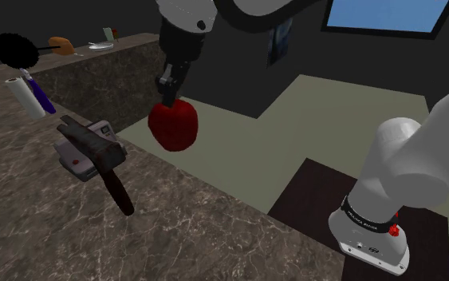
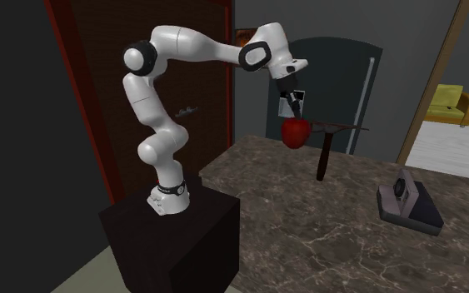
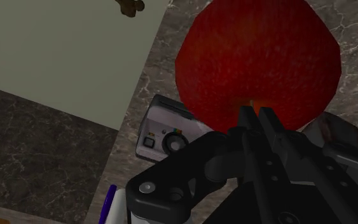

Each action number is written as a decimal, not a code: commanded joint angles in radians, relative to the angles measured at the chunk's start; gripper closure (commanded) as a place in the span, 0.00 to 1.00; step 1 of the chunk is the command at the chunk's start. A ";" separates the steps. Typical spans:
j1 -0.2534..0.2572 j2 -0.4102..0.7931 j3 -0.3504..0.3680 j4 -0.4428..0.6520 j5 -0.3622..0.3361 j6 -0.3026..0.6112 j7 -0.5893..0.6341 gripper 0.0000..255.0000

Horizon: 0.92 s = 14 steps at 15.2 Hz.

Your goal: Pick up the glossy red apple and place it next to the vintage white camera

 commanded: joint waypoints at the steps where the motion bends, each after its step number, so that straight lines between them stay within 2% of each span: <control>1: -0.017 0.085 0.005 0.071 -0.024 0.012 0.000 1.00; 8: -0.046 0.371 0.020 0.365 -0.123 -0.010 0.017 1.00; 14: -0.024 0.642 0.015 0.704 -0.216 -0.094 0.028 1.00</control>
